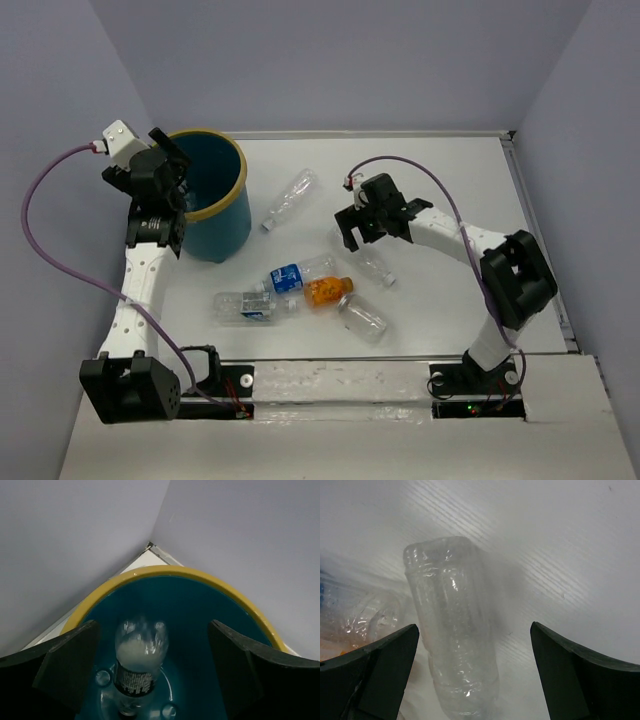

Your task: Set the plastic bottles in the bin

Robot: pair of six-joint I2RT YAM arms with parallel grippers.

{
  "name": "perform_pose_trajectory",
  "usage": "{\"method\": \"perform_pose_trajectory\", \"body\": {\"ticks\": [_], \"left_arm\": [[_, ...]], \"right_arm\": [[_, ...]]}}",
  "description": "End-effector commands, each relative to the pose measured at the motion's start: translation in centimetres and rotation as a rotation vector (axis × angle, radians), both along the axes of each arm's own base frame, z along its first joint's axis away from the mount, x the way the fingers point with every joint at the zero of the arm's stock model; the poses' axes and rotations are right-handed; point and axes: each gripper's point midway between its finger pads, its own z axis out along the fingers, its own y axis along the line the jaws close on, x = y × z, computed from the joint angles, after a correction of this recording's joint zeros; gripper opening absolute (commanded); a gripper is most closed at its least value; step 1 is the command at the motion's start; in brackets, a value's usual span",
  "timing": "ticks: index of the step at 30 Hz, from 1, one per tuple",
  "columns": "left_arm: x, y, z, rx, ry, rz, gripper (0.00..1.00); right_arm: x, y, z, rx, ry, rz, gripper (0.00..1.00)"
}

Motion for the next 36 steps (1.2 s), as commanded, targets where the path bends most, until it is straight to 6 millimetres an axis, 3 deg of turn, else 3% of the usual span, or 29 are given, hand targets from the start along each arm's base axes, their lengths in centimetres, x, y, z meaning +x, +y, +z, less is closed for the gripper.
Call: {"method": "perform_pose_trajectory", "body": {"ticks": [1,2,6,8,10,11,15,18,19,21,23,24,27,28,29,30,33,35,36], "left_arm": [[-0.5,0.4,2.0,0.018,-0.088,0.018,0.99],[-0.5,-0.1,2.1,0.017,-0.09,-0.011,0.99],[-1.7,-3.0,6.2,-0.008,-0.199,-0.146,0.99],[-2.8,-6.6,8.3,-0.005,-0.254,-0.278,0.99],[-4.1,-8.6,9.5,0.009,-0.282,-0.368,0.99],[-4.5,-10.9,9.5,0.012,-0.282,-0.47,0.99],[-6.2,-15.8,7.5,0.027,-0.21,-0.693,0.99],[-6.8,-19.4,5.0,0.033,-0.108,-0.836,0.99],[-7.3,-20.6,4.5,0.034,-0.089,-0.88,0.99],[-7.8,-21.5,3.6,0.034,-0.064,-0.914,0.99],[-8.9,-21.9,4.0,0.024,-0.089,-0.935,0.99],[-9.4,-22.0,4.1,0.014,-0.098,-0.94,0.99],[-11.6,-21.6,5.8,-0.006,-0.168,-0.96,0.99],[-12.9,-21.3,7.0,-0.013,-0.214,-0.968,0.99],[-13.7,-21.1,7.8,-0.021,-0.242,-0.972,0.99],[-15.1,-20.5,9.5,-0.032,-0.301,-0.973,0.99],[-17.5,-19.5,12.5,-0.034,-0.399,-0.973,0.99],[-19.5,-18.9,14.1,-0.036,-0.463,-0.979,0.99],[-20.7,-18.4,15.0,-0.034,-0.497,-0.979,0.99]], "right_arm": [[1.7,0.3,0.4,-0.151,-0.06,0.054,0.99],[2.0,0.2,0.1,-0.172,-0.058,0.052,0.99],[3.0,0.3,-1.8,-0.219,-0.041,0.058,0.99],[3.6,0.8,-2.5,-0.224,-0.031,0.058,0.98],[4.3,1.6,-2.7,-0.226,-0.036,0.05,0.97],[4.5,1.9,-2.9,-0.222,-0.034,0.053,0.95],[5.8,2.0,-2.8,-0.244,-0.06,0.034,0.8],[6.8,1.4,-1.0,-0.257,-0.115,-0.02,0.46],[7.0,1.2,-0.3,-0.256,-0.132,-0.034,0.44],[7.2,0.9,2.6,-0.231,-0.187,-0.066,0.43],[7.3,0.4,5.4,-0.206,-0.241,-0.105,0.42],[7.2,0.2,8.8,-0.159,-0.297,-0.121,0.42],[6.4,1.0,14.6,-0.038,-0.383,-0.13,0.39],[5.6,2.0,18.6,0.044,-0.448,-0.125,0.39],[5.1,2.8,20.7,0.091,-0.483,-0.115,0.39],[4.5,3.9,24.8,0.189,-0.548,-0.098,0.39],[2.2,8.0,30.8,0.393,-0.608,-0.011,0.39],[1.2,10.5,36.3,0.593,-0.657,0.051,0.39],[-0.1,12.2,37.8,0.67,-0.651,0.122,0.39]]}}
